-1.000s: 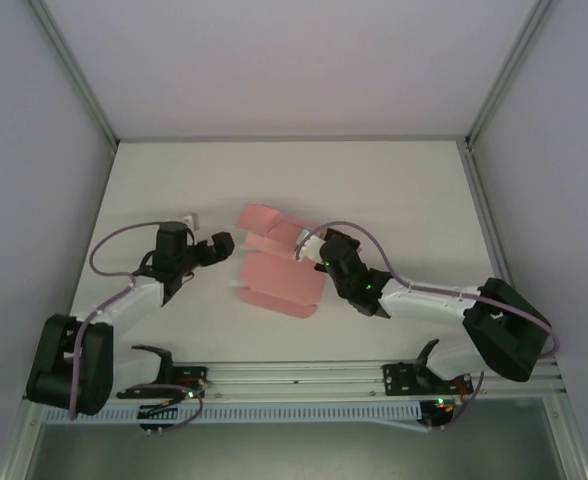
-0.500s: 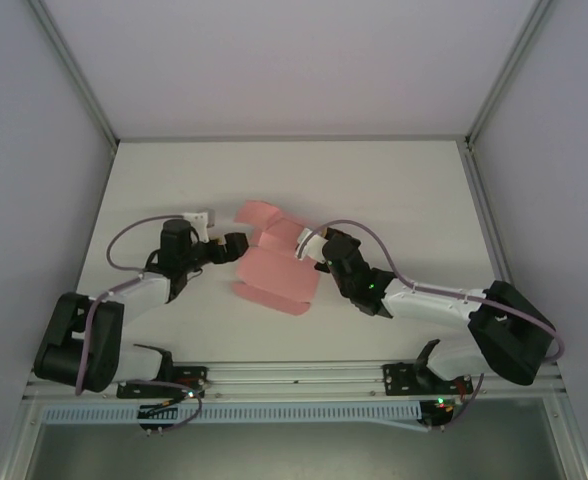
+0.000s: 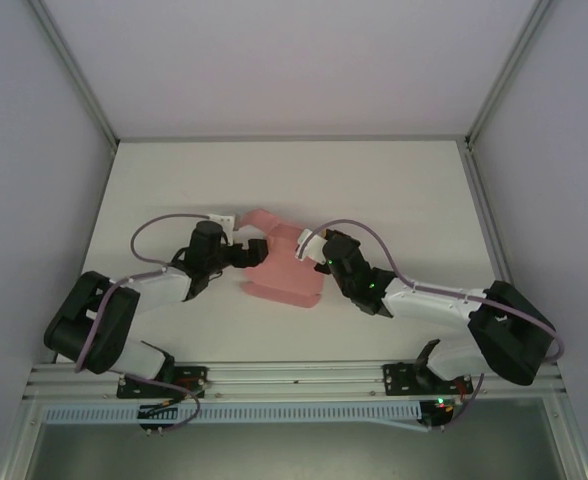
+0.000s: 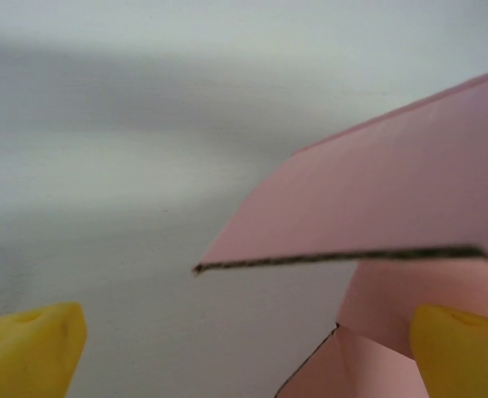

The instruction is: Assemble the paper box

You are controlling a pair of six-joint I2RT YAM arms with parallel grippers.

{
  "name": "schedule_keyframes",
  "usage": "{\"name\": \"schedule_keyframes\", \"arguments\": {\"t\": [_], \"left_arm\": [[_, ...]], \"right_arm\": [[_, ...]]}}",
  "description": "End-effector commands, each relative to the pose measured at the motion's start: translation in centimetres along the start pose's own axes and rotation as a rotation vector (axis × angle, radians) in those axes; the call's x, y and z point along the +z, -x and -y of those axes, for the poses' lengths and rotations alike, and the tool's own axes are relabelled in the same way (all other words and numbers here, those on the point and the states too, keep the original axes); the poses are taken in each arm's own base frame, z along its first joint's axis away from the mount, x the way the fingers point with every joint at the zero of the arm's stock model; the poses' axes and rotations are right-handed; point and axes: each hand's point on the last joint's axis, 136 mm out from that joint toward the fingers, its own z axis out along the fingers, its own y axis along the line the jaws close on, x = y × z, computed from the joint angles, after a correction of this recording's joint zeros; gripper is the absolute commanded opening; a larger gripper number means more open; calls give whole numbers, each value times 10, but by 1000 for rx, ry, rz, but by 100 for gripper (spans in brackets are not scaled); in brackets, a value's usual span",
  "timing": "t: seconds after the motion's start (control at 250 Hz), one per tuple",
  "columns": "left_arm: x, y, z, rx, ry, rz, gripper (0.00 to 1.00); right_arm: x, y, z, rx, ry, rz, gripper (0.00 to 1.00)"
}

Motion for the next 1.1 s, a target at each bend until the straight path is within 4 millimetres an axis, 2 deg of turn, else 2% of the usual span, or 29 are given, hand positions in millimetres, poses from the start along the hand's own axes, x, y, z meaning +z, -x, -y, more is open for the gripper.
{"name": "schedule_keyframes", "arguments": {"t": [0.0,0.232,0.343,0.491,0.715,0.894,1.014,1.098], "left_arm": [[-2,8,-8,5,73,28,100],[-29,8,-2,-20,53,15,100],[-45,15,-8,-26,97,29,100],[-63,26,-26,-93,160,50,100],[-80,55,-77,-249,268,124,100],[-72,82,-116,-324,307,179,100],[-43,91,-133,-314,283,147,100],[-16,93,-127,-287,199,97,100]], "right_arm": [[1,11,5,41,-9,27,0],[19,-1,13,-103,-82,-97,0],[32,0,20,-175,-155,-137,0],[49,5,22,-275,-207,-152,0],[61,19,28,-393,-351,-116,0],[62,19,15,-420,-389,-89,0],[60,18,6,-404,-366,-76,0],[60,16,-2,-407,-323,-76,0]]}}
